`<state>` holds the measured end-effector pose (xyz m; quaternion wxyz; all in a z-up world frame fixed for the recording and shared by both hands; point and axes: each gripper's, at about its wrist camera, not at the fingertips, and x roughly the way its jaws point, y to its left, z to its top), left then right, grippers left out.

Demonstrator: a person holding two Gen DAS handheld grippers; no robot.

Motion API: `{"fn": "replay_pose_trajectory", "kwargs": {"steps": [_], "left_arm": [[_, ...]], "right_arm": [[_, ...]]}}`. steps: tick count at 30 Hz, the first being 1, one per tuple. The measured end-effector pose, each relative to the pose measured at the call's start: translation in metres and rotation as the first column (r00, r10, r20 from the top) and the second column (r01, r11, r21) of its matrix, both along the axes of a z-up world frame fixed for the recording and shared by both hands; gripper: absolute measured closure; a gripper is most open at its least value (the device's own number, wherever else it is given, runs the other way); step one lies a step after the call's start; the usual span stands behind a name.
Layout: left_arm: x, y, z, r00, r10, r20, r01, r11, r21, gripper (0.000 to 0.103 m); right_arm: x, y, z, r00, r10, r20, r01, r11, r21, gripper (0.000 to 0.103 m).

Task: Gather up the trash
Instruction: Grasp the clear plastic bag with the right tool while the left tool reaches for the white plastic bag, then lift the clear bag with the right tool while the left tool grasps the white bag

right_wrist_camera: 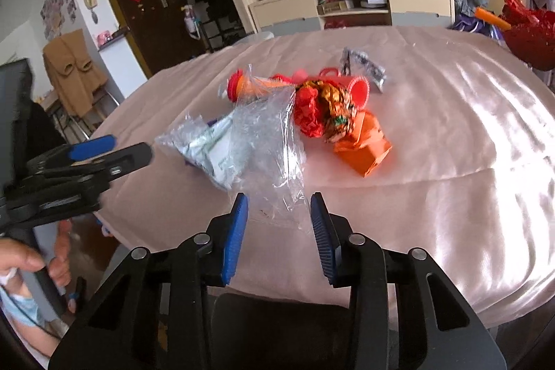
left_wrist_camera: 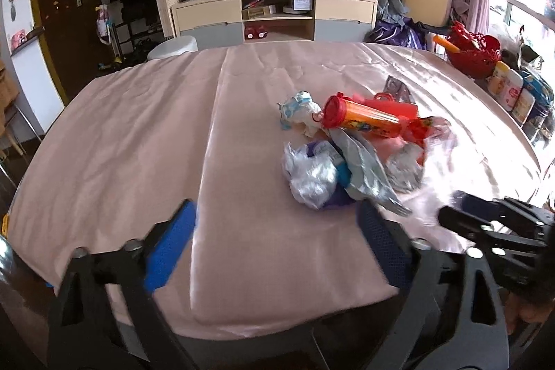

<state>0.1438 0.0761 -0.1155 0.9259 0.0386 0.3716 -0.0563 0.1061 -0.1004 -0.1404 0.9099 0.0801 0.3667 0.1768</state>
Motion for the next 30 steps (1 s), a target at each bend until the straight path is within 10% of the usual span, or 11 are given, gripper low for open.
{"fn": "replay_pose_trajectory", "kwargs": {"steps": [8,12,30], "left_arm": [[0.021,-0.006,-0.012,0.998,-0.057,-0.025,0.057,0.998,-0.013,0.056],[0.027,-0.012,-0.016,0.995,-0.095,-0.04,0.094,0.995,-0.03,0.095],[-0.057,-0.016,0.047,0.992,-0.039,0.118,0.04,0.999,-0.01,0.101]], "right_arm": [[-0.001,-0.002,0.012,0.999,-0.012,0.036,0.012,1.0,0.003,0.064],[0.0,-0.001,0.012,0.999,-0.014,0.033,0.014,1.0,-0.002,0.064],[-0.047,-0.011,0.046,0.994,0.0,0.113,-0.002,1.0,0.025,0.065]]}}
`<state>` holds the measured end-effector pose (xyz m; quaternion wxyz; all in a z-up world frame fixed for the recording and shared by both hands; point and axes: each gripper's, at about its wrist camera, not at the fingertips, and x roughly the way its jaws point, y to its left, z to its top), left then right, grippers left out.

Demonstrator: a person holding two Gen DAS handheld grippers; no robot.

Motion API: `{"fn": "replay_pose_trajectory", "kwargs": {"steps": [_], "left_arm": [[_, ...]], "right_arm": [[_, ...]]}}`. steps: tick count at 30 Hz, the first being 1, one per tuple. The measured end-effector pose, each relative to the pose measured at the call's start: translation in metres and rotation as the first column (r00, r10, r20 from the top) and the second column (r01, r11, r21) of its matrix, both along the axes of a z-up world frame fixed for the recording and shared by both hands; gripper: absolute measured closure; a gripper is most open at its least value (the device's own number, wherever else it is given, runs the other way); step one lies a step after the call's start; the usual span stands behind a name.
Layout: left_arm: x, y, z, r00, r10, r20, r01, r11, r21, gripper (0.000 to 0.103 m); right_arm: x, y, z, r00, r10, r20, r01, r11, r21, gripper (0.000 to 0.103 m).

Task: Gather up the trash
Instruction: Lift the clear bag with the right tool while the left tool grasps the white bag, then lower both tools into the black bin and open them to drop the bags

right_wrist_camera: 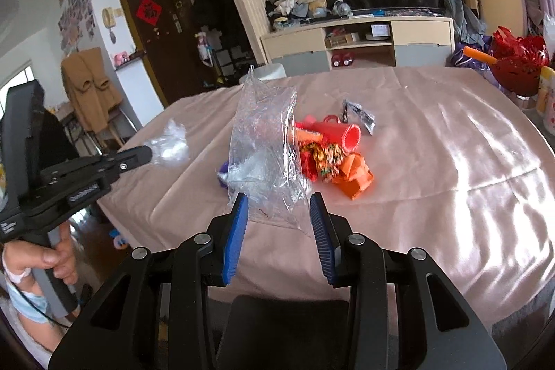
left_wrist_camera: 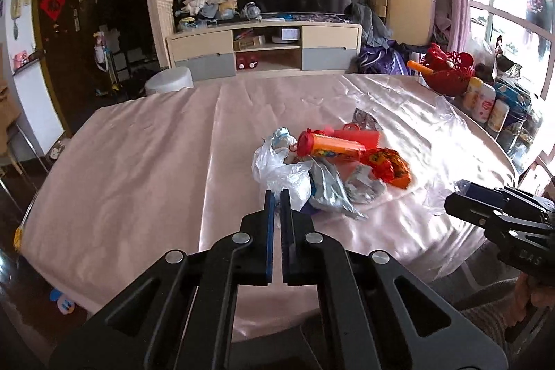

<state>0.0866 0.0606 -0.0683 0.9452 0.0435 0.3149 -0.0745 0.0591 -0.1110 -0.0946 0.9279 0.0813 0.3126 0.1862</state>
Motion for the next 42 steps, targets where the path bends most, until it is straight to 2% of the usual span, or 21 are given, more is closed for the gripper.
{"fn": "replay_pose_trajectory", "kwargs": {"steps": [3,6,12,19,25,29,30,31,32,33,40,41,42], "left_arm": [[-0.021,-0.003,-0.006,1.0,-0.013,-0.022,0.012,1.0,-0.027,0.101],[-0.036,-0.007,-0.015,0.999,-0.031,-0.043,0.029,0.999,-0.037,0.101],[-0.059,-0.021,-0.05,0.989,-0.072,-0.132,0.064,0.996,-0.065,0.101],[-0.071,-0.045,-0.106,0.956,-0.126,-0.266,0.108,0.991,-0.082,0.101],[-0.076,-0.049,-0.147,0.922,-0.133,-0.365,0.104,0.99,-0.099,0.101],[-0.078,-0.051,-0.16,0.895,-0.151,-0.419,0.118,0.988,-0.105,0.099],[-0.078,-0.051,-0.162,0.89,-0.153,-0.43,0.121,0.987,-0.102,0.097],[-0.078,-0.051,-0.164,0.889,-0.151,-0.433,0.12,0.988,-0.097,0.089],[-0.079,-0.05,-0.165,0.889,-0.151,-0.433,0.121,0.988,-0.095,0.086],[-0.079,-0.049,-0.164,0.889,-0.151,-0.432,0.122,0.988,-0.095,0.081],[-0.078,-0.042,-0.152,0.9,-0.136,-0.415,0.112,0.99,-0.082,0.052],[-0.077,-0.042,-0.147,0.903,-0.131,-0.409,0.108,0.991,-0.078,0.048],[-0.076,-0.039,-0.141,0.911,-0.123,-0.394,0.102,0.992,-0.073,0.041]], "right_arm": [[-0.006,-0.001,-0.008,0.999,0.034,-0.032,-0.035,0.999,-0.001,0.065],[-0.012,-0.007,-0.028,0.994,0.055,-0.096,-0.054,0.998,0.015,0.065],[-0.033,-0.013,-0.064,0.979,0.05,-0.198,-0.051,0.999,-0.001,0.065],[-0.055,-0.005,-0.099,0.947,0.014,-0.321,-0.024,0.999,-0.026,0.065],[-0.058,0.001,-0.11,0.933,-0.028,-0.358,-0.002,0.996,-0.084,0.063],[-0.056,0.005,-0.111,0.929,-0.028,-0.369,-0.005,0.996,-0.089,0.061],[-0.055,0.008,-0.111,0.929,-0.028,-0.37,-0.004,0.996,-0.087,0.056],[-0.054,0.008,-0.111,0.928,-0.028,-0.372,-0.004,0.996,-0.085,0.051],[-0.054,0.008,-0.11,0.928,-0.031,-0.372,-0.001,0.996,-0.085,0.04],[-0.052,0.007,-0.109,0.929,-0.033,-0.369,0.001,0.996,-0.085,0.036],[-0.048,-0.005,-0.095,0.939,-0.057,-0.34,0.034,0.997,-0.073,0.035],[-0.047,-0.005,-0.092,0.942,-0.059,-0.33,0.036,0.997,-0.075,0.032],[-0.046,-0.006,-0.085,0.949,-0.064,-0.31,0.04,0.996,-0.083,0.028]]}}
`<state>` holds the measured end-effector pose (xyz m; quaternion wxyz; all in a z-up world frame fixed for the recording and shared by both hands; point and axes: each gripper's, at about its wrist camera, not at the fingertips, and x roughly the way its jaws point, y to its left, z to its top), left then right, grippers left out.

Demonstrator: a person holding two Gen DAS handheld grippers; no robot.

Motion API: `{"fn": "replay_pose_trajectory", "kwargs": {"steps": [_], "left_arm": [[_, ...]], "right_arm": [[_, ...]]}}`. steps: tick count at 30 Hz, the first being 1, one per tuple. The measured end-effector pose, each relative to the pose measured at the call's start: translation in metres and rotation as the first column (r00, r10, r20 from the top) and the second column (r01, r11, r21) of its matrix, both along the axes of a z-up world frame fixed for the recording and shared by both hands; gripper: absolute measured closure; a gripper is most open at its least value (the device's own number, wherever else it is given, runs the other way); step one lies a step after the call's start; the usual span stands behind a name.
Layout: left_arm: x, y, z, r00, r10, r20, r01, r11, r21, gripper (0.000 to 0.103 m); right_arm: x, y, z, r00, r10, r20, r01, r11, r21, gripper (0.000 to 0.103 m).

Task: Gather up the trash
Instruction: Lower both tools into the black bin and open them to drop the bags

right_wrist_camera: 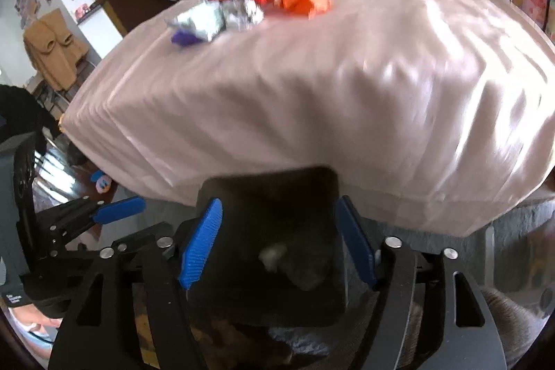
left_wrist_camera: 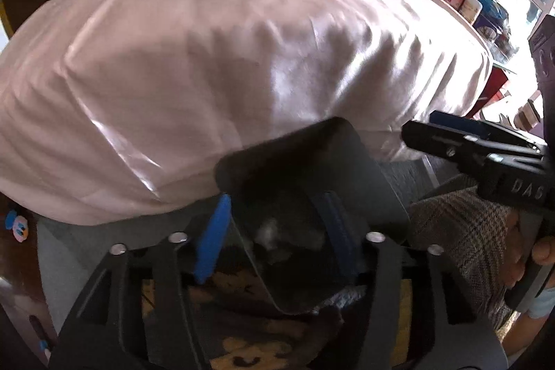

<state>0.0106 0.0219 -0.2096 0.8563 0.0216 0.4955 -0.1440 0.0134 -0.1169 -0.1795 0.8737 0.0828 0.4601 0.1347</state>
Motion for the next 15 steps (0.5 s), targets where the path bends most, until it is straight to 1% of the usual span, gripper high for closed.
{"fn": "replay_pose_trajectory", "kwargs": {"steps": [1,3,6,9,12,15], "left_arm": [[0.0,0.002,0.005,1.0,0.006,0.011,-0.006,1.0,0.001,0.032],[0.003,0.009,0.02,0.998,0.025,0.049,-0.025,1.0,0.002,0.024],[0.009,0.02,0.043,0.993,0.054,0.104,-0.052,0.999,-0.014,0.015],[0.017,0.031,0.065,0.984,0.081,0.158,-0.076,0.996,-0.038,0.011],[0.027,0.035,0.079,0.977,0.095,0.191,-0.089,0.995,-0.037,0.009],[0.041,0.036,0.093,0.97,0.095,0.225,-0.091,0.995,-0.03,0.009]], "right_arm": [[0.001,0.0,0.005,1.0,-0.003,0.017,0.003,1.0,-0.008,0.026],[0.004,-0.002,0.023,0.998,-0.01,0.069,0.011,1.0,-0.016,0.019],[0.014,-0.007,0.046,0.992,-0.02,0.125,0.022,1.0,-0.02,0.014],[0.029,-0.011,0.072,0.983,-0.032,0.182,0.039,0.999,-0.035,0.013],[0.046,-0.013,0.096,0.97,-0.04,0.238,0.05,0.998,-0.036,0.013],[0.066,-0.013,0.109,0.962,-0.036,0.272,0.051,0.998,-0.046,0.013]]}}
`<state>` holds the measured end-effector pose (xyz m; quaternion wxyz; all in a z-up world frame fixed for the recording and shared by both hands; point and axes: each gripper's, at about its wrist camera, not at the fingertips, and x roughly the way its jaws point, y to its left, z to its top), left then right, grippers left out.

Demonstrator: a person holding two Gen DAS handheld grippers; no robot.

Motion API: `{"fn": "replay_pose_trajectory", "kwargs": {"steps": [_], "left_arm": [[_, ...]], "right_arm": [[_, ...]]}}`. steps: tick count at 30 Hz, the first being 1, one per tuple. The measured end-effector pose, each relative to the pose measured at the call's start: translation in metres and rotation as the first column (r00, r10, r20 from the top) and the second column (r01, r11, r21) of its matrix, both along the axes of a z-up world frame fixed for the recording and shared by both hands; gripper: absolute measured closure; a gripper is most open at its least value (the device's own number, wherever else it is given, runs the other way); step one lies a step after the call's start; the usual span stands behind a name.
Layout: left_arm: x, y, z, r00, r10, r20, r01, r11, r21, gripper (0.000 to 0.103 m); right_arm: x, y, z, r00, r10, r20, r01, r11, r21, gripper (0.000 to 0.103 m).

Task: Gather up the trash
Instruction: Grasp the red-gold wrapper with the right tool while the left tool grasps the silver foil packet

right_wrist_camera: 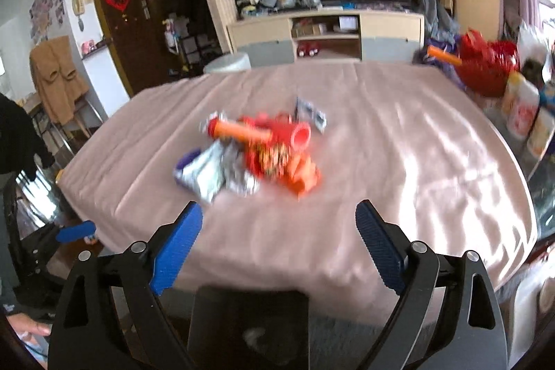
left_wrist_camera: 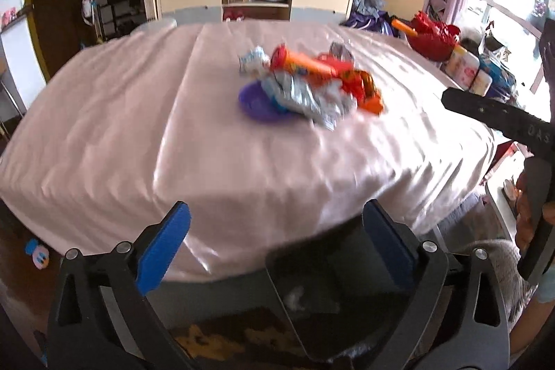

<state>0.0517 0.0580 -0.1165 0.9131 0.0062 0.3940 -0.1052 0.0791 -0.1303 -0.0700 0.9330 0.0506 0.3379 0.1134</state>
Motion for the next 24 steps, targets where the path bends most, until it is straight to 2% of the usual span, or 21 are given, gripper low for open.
{"fn": "replay_pose_trajectory", "kwargs": {"steps": [4,10,14,15,16,19,24], "left_arm": [[0.014,-0.005,0.009,1.0,-0.002,0.025,0.001,1.0,0.026,0.009],[0.041,-0.014,0.015,0.999,-0.023,0.044,0.023,1.0,0.014,0.009],[0.06,-0.023,0.011,0.998,-0.035,0.045,0.035,0.999,0.012,0.011],[0.063,-0.025,0.01,0.998,-0.038,0.045,0.037,0.999,0.016,0.014],[0.068,-0.028,0.008,0.998,-0.043,0.042,0.042,0.999,0.022,0.019],[0.08,-0.033,0.002,0.998,-0.054,0.028,0.053,0.998,0.021,0.023],[0.094,-0.038,-0.004,0.998,-0.06,0.016,0.06,0.998,0.013,0.023]], "right_arm": [[0.021,0.006,0.002,1.0,0.003,0.001,-0.003,1.0,-0.009,0.013],[0.04,0.011,-0.007,1.0,0.01,-0.007,-0.01,1.0,-0.001,0.015],[0.054,0.021,-0.021,0.999,0.045,-0.026,-0.045,0.999,-0.007,0.033],[0.055,0.024,-0.024,0.998,0.055,-0.026,-0.055,0.998,-0.007,0.04],[0.059,0.027,-0.027,0.997,0.066,-0.026,-0.066,0.998,-0.004,0.042],[0.066,0.032,-0.031,0.996,0.082,-0.026,-0.082,0.997,0.008,0.045],[0.079,0.03,-0.039,0.996,0.084,-0.04,-0.082,0.995,0.05,0.045]]}}
